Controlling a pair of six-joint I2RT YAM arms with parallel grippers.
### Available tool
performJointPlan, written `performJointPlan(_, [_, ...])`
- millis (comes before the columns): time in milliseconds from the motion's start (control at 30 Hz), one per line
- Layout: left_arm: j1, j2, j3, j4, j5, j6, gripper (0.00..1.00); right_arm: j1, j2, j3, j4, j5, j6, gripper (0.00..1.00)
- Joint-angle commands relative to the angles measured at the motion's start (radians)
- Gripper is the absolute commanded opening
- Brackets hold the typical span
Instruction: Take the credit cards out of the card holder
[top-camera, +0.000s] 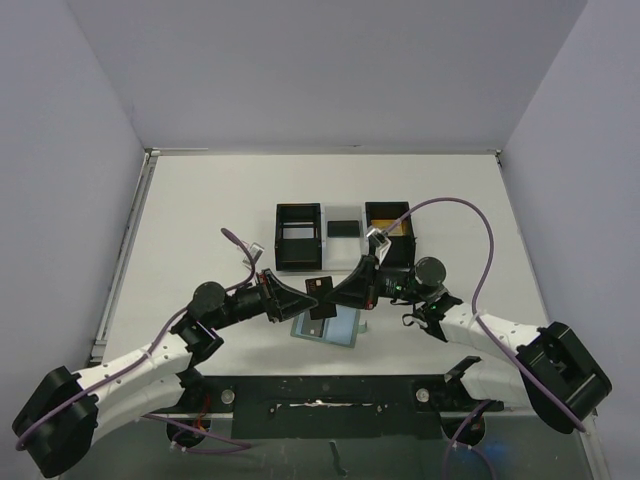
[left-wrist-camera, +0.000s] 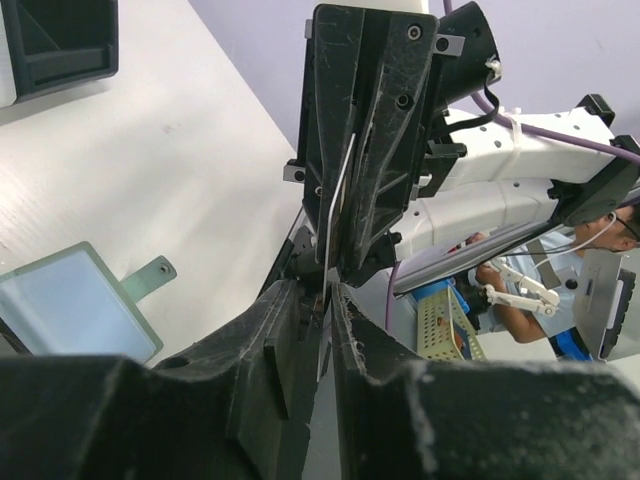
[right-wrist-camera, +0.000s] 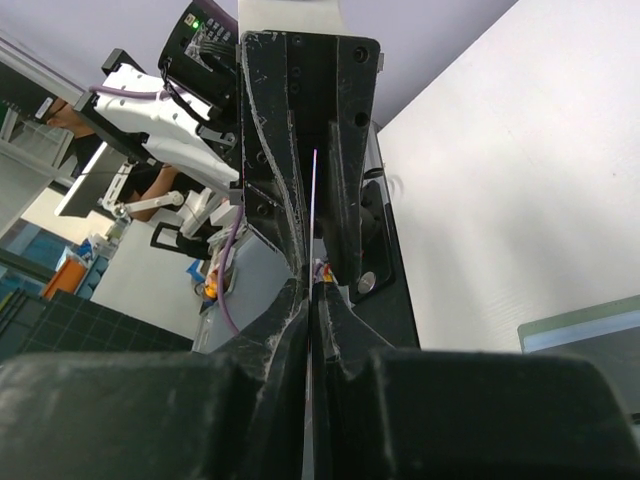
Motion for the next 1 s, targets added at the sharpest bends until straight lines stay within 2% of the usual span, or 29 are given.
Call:
performJointPlan(0, [0.004, -0.034, 0.053, -0.095, -0.007, 0.066, 0.24, 0.0, -0.067, 0.026, -0.033, -0.002, -0.062, 0.0])
performJointPlan(200, [0.004, -0.018, 0.051, -0.047, 0.034, 0.06, 0.07, 0.0, -0.072, 0.031, -0.055, -0.003, -0.06, 0.0])
performJointPlan(300, [0.004, 0.019, 0.049, 0.019, 0.078, 0.041, 0.01, 0.0, -0.049, 0.029, 0.005, -0.027, -0.014, 0.0])
performJointPlan(400, [0.003, 0.052, 0.055, 0.063, 0.118, 0.03, 0.0, 0.0, -0.026, 0.041, 0.015, -0.046, -0.001, 0.03])
performJointPlan(600, [0.002, 0.058, 0.052, 0.074, 0.126, 0.032, 0.0, -0.002, -0.011, 0.053, -0.011, -0.056, -0.003, 0.21])
performJointPlan(667, [0.002, 0.051, 0.051, 0.074, 0.118, 0.033, 0.0, -0.004, -0.01, 0.054, -0.013, -0.057, -0.006, 0.23])
performJointPlan(867, [0.002, 0.028, 0.046, 0.054, 0.094, 0.042, 0.0, -0.007, -0.024, 0.046, -0.047, -0.057, -0.031, 0.01])
performJointPlan(967, [0.002, 0.008, 0.038, 0.042, 0.08, 0.045, 0.0, -0.019, -0.039, 0.039, -0.052, -0.054, -0.034, 0.0])
